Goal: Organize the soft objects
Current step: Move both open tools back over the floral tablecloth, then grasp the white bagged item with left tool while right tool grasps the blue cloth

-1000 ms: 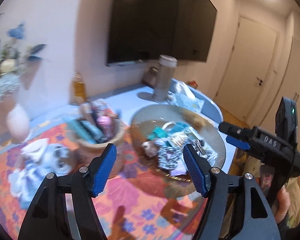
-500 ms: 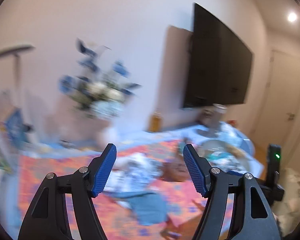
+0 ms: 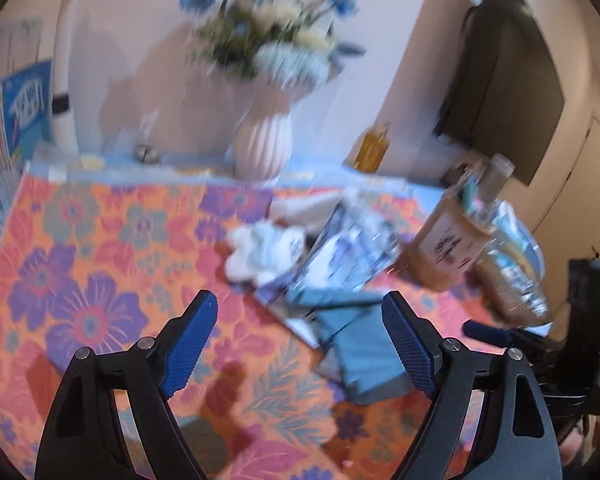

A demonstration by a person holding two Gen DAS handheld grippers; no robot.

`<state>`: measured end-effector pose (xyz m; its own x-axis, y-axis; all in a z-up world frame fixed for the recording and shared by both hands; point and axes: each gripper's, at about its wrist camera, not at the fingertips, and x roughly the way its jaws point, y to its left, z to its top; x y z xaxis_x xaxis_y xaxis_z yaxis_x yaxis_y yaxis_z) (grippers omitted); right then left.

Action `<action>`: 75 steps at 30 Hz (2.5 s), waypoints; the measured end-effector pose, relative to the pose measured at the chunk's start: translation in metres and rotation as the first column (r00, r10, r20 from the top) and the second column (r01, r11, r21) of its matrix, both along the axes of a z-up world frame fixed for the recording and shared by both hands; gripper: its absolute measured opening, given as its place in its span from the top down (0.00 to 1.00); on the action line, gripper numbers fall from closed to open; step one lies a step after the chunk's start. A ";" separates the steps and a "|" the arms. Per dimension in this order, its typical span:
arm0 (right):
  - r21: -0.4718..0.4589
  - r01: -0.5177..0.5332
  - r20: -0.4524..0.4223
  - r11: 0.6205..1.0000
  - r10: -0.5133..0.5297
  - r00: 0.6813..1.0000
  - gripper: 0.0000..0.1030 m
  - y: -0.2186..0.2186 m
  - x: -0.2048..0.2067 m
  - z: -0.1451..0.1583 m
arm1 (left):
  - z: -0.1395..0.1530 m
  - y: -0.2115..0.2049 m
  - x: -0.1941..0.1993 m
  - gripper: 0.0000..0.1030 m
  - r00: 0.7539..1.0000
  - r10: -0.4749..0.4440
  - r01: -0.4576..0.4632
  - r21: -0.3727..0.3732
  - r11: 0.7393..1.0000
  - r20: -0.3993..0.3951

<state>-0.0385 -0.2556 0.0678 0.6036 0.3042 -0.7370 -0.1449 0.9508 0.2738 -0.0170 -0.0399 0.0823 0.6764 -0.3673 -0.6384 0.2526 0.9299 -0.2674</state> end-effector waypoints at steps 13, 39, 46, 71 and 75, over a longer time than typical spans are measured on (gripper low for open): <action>-0.082 -0.040 0.039 0.996 0.043 0.998 0.25 0.030 0.037 -0.016 | -0.060 0.036 0.029 0.19 0.994 0.002 -0.021 -0.164 0.986 -0.112; 0.007 -0.114 0.217 0.993 0.110 0.970 0.97 0.031 0.018 0.010 | -0.060 0.041 0.027 0.19 0.993 0.041 -0.062 -0.186 0.981 -0.111; -0.015 -0.100 0.306 0.995 0.100 0.947 0.97 0.010 -0.030 0.041 | -0.059 0.035 0.025 0.19 0.995 0.035 -0.049 -0.151 0.987 -0.095; 0.036 -0.013 0.002 0.999 0.013 1.000 0.19 -0.076 -0.034 -0.029 | -0.050 -0.091 0.009 0.29 0.986 -0.142 0.144 0.009 0.990 -0.092; 0.046 -0.030 -0.039 0.998 0.032 0.999 0.19 -0.069 -0.042 -0.040 | -0.050 -0.097 0.007 0.29 0.979 -0.178 0.180 0.017 0.983 -0.100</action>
<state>-0.0808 -0.3244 0.0281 0.5634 0.3566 -0.7453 -0.1625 0.9323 0.3232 -0.0096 -0.1368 0.0325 0.5354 -0.4591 -0.7090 0.3895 0.8790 -0.2750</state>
